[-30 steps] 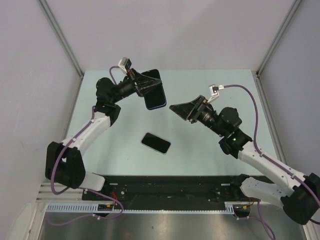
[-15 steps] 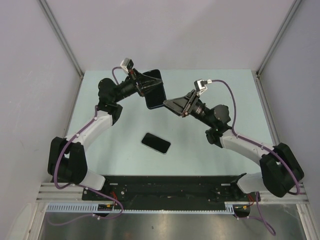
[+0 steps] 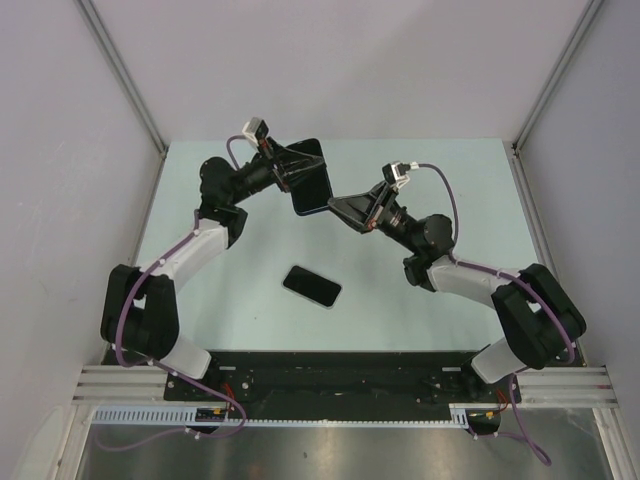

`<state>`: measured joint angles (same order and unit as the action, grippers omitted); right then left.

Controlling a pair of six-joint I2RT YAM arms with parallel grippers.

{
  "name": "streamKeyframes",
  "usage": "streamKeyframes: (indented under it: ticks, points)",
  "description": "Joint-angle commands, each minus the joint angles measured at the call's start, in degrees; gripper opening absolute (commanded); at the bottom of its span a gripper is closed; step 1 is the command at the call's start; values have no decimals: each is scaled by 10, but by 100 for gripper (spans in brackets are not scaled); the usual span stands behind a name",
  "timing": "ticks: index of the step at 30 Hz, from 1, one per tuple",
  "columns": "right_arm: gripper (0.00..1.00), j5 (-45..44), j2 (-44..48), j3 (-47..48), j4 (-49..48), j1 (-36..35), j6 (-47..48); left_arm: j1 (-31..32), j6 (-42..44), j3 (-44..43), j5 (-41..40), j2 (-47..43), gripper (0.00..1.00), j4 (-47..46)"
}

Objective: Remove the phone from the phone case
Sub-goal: Remove the phone case from the phone.

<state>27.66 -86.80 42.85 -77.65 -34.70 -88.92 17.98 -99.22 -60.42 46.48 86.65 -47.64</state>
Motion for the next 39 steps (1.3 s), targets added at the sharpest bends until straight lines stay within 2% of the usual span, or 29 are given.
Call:
streamKeyframes:
  ticks: [1, 13, 27, 39]
  points:
    - [0, 24, -6, 17, -141, 2, 19, 8, -112, -24, -3, -17, 0, -134]
    - [0, 57, 0, 101, -142, 13, 71, 37, -197, -68, -47, -20, 0, -205]
    - [0, 66, -13, 188, -143, 2, 107, 57, -215, -127, -61, -32, 0, -203]
    - [0, 14, -49, 229, -143, 0, 86, 76, -234, -177, -63, -27, 0, -210]
